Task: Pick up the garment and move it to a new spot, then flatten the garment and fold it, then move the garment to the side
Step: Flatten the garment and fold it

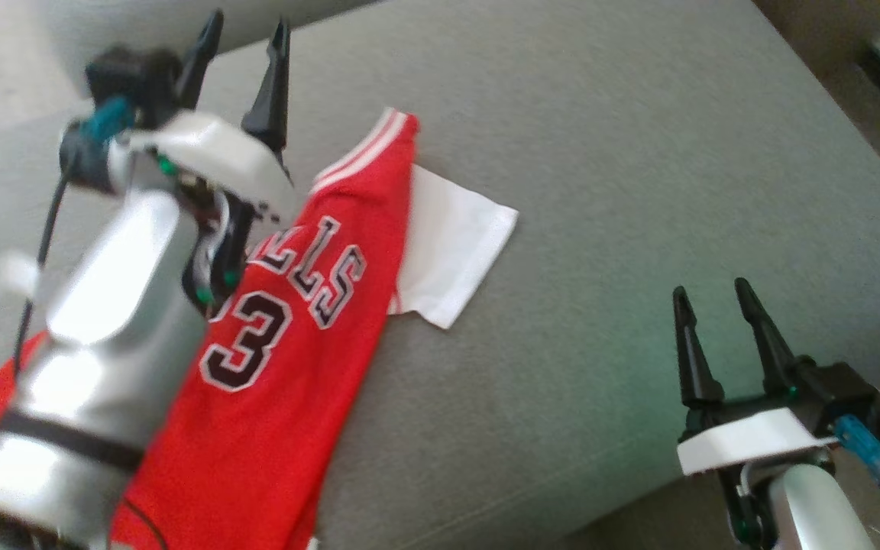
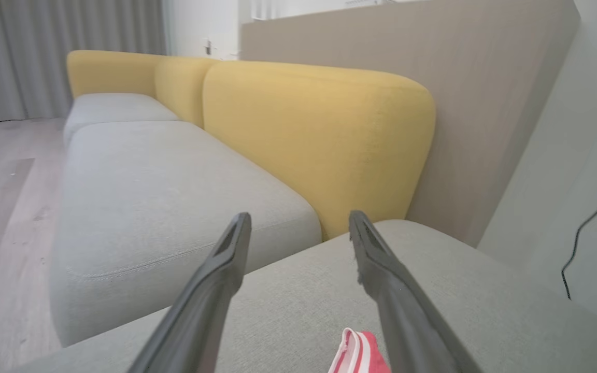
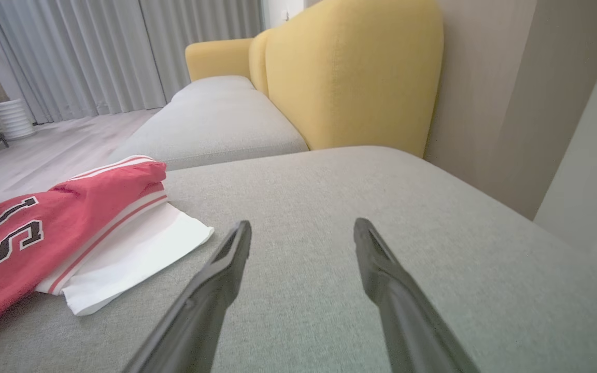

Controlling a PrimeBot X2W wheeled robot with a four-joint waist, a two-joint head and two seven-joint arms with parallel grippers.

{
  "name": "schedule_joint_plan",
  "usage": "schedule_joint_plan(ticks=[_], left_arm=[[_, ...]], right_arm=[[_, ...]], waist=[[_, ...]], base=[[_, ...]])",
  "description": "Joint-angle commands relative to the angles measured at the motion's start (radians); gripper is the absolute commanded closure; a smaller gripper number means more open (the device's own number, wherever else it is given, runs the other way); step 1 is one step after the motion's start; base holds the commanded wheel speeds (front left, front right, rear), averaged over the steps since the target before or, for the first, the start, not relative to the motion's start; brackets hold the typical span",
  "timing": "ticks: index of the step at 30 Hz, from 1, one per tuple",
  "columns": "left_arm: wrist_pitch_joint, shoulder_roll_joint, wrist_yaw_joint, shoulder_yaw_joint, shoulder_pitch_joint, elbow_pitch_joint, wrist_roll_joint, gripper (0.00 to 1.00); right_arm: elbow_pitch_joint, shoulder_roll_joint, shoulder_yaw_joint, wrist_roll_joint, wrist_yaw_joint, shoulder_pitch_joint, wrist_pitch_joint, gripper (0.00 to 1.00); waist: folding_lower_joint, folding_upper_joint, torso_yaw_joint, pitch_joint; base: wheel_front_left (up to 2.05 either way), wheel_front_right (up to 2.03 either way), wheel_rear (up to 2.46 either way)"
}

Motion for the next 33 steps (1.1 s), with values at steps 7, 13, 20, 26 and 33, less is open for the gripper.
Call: schedule_joint_plan(ticks=[7, 13, 20, 26, 33], left_arm=[[-0.012, 0.028, 0.132, 0.189, 0.320, -0.361, 0.094, 0.00], [-0.012, -0.003, 0.192, 0.236, 0.593, -0.524, 0.186, 0.00], [-0.012, -0.018, 0.196, 0.257, 0.804, -0.544, 0.261, 0.00], [-0.012, -0.024, 0.160, 0.325, 0.934, -0.529, 0.305, 0.00], [-0.012, -0.051, 0.059, 0.417, 1.017, -0.517, 0.329, 0.00]], right_arm=[[-0.044, -0.005, -0.024, -0.047, -0.001, 0.053, -0.011, 0.00], [-0.045, -0.005, -0.050, -0.077, -0.001, 0.096, -0.011, 0.00], [-0.045, -0.005, -0.064, -0.100, -0.001, 0.118, -0.011, 0.00], [-0.028, -0.005, -0.064, -0.105, -0.001, 0.125, -0.011, 0.00], [-0.004, -0.005, -0.058, -0.086, -0.001, 0.139, -0.011, 0.00]], waist=[[0.0000, 0.0000, 0.193, -0.127], [0.0000, 0.0000, 0.292, -0.165], [0.0000, 0.0000, 0.372, -0.190], [0.0000, 0.0000, 0.412, -0.209], [0.0000, 0.0000, 0.429, -0.226]], base=[[0.00, 0.00, 0.00], [0.00, 0.00, 0.00], [0.00, 0.00, 0.00], [0.00, 0.00, 0.00], [0.00, 0.00, 0.00]])
